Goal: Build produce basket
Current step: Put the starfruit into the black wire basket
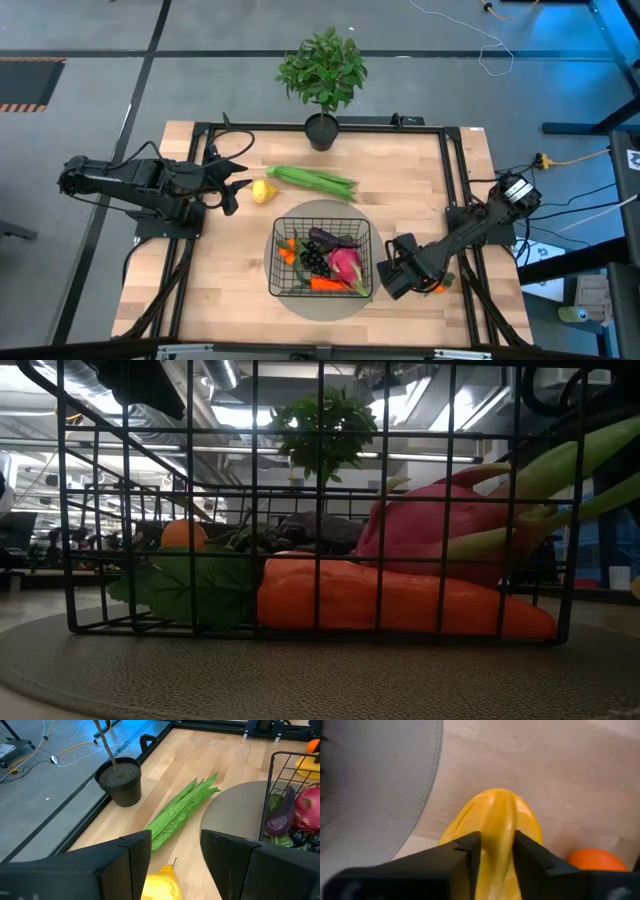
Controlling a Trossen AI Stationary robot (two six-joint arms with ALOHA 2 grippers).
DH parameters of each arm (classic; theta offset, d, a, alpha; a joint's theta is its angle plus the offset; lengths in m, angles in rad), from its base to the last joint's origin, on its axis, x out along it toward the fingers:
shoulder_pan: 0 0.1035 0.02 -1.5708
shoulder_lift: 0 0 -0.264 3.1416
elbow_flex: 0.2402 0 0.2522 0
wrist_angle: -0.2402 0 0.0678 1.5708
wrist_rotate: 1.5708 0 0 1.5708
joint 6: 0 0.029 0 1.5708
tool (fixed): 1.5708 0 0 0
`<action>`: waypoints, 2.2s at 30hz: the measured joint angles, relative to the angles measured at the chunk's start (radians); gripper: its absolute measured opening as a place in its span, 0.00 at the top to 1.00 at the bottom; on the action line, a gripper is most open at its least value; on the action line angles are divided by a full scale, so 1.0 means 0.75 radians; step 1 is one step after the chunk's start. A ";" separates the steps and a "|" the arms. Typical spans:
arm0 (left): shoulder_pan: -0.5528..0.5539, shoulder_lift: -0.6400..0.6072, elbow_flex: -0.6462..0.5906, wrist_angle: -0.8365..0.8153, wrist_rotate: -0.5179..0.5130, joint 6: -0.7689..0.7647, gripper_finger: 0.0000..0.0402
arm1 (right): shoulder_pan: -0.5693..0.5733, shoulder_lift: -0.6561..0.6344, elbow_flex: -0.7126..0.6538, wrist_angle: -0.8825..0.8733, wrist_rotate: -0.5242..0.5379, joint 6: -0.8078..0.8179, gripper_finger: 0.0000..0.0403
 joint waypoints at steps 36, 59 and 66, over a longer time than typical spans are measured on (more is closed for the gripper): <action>0.000 0.000 0.000 0.000 -0.001 0.001 0.60 | -0.003 -0.001 0.746 -0.466 0.884 -0.806 0.98; 0.000 -0.001 0.000 0.000 -0.001 0.001 0.60 | -0.118 0.176 0.583 0.876 0.880 -1.952 0.97; 0.000 -0.001 0.000 0.000 -0.001 0.001 0.60 | -0.154 0.236 0.583 0.908 0.770 -1.910 0.95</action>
